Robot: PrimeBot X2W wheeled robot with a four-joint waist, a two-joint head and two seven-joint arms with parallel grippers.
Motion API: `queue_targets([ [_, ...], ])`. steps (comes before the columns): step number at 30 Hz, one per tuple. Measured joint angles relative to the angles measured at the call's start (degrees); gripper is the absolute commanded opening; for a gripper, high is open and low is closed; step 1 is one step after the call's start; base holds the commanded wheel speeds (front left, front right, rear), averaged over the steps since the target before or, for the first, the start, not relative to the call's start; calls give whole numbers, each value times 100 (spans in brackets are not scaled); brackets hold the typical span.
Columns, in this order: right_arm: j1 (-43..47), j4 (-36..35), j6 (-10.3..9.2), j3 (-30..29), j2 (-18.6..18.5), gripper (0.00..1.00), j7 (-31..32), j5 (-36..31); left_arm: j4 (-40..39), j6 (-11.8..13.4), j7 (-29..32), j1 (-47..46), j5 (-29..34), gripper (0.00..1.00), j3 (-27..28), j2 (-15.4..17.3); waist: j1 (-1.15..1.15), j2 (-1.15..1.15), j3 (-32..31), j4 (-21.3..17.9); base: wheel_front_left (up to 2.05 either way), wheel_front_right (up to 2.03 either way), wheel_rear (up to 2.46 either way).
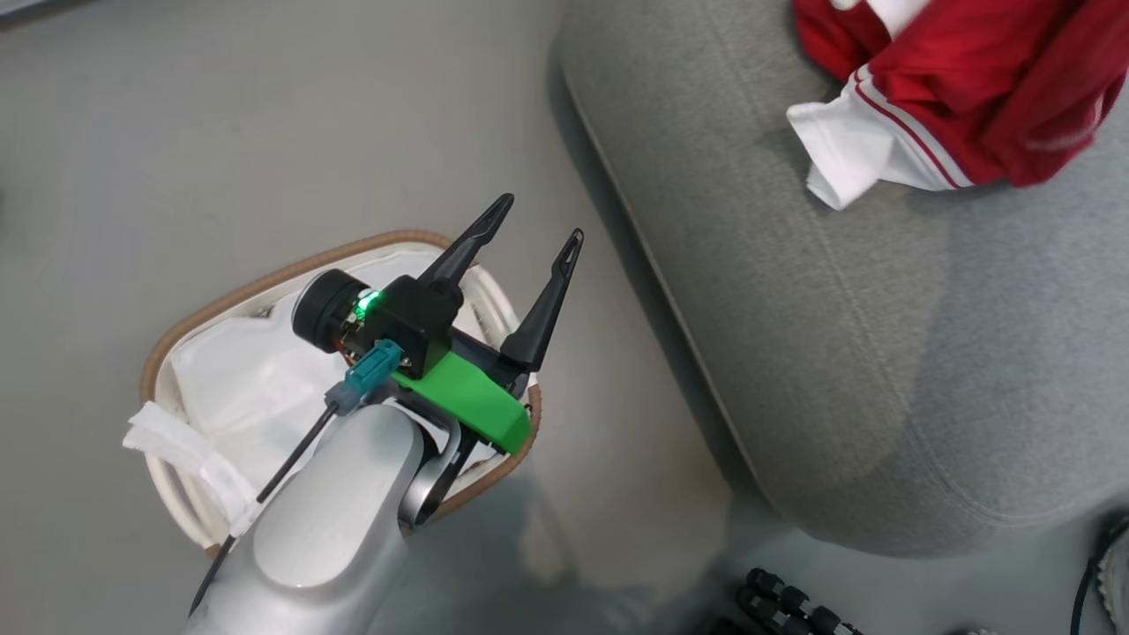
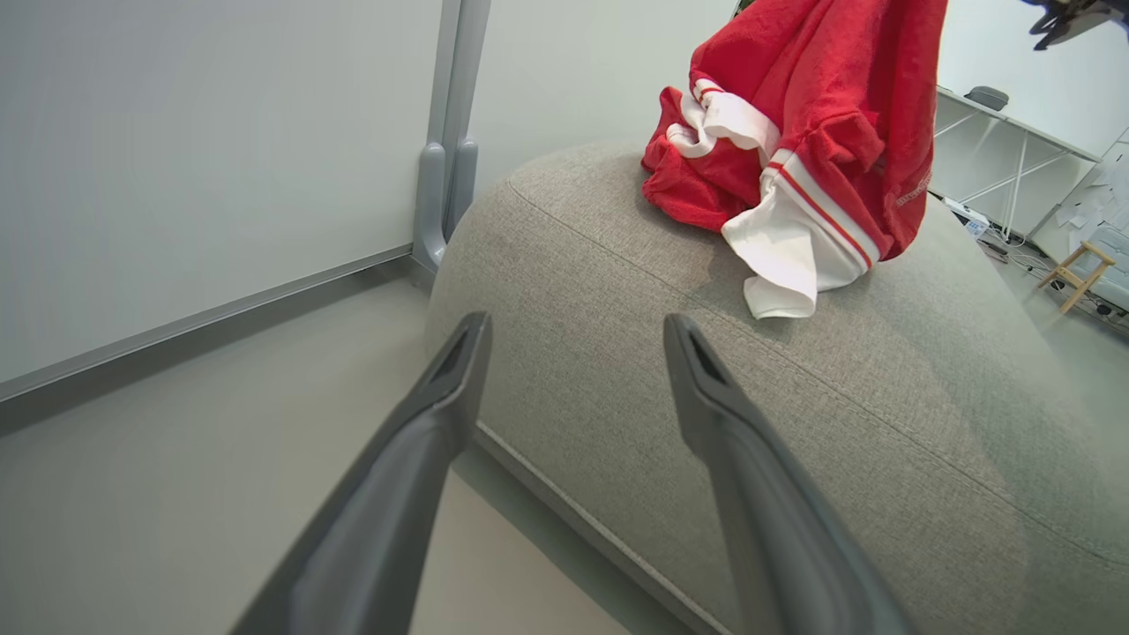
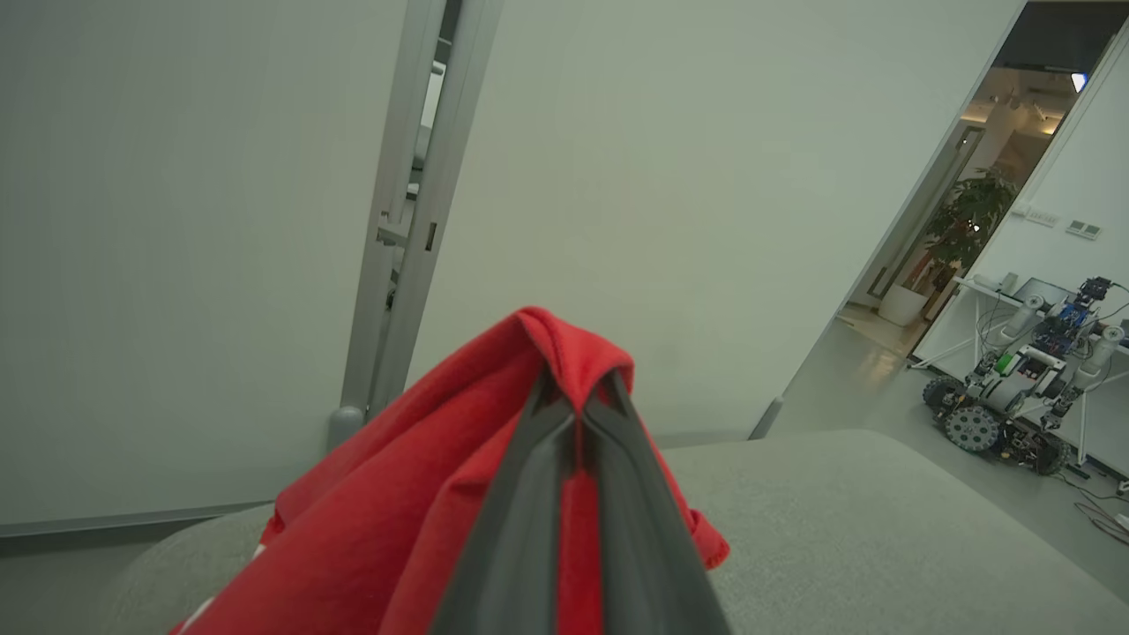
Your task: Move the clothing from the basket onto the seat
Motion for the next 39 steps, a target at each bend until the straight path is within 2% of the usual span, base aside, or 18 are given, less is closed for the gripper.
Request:
queue_targets([
  [5, 570, 686, 0, -565, 151, 0, 1, -249, -5, 0, 0, -25, -40, 100, -79, 24, 0, 0, 195, 274, 0, 0, 0],
  [10, 1119, 911, 1, -822, 401, 2, 1, -333, 80, 0, 0, 21, -76, 100, -1, 43, 0, 0, 209, 341, 0, 0, 0],
  [11, 1227, 933, 1, -859, 430, 15, 0, -333, 94, 0, 0, 44, -77, 100, 13, 41, 0, 0, 187, 337, 0, 0, 0],
  [14, 1575, 916, 1, -992, 546, 100, 1, -323, 112, 0, 0, 117, -83, 100, 53, 9, 0, 0, 63, 300, 0, 0, 0],
  [19, 2049, 709, 1, -1133, 637, 100, 0, -216, 127, 0, 0, 254, -83, 100, 66, -112, 0, 0, -247, 189, 0, 0, 0],
  [25, 2449, 181, 0, -911, 715, 100, 0, -9, 190, 0, 0, 479, -78, 100, 141, -193, 0, 0, -656, 70, 0, 0, 0],
  [32, 2842, -448, 0, -187, 771, 100, 0, 280, 270, 0, 0, 902, 38, 100, 463, -360, 0, 0, -1240, 31, 0, 0, 0],
  [39, 3055, -712, 0, 532, 980, 100, 0, 616, 298, 4, 0, 1302, 238, 100, 1039, -457, -1, 0, -1633, 269, 0, 0, 0],
])
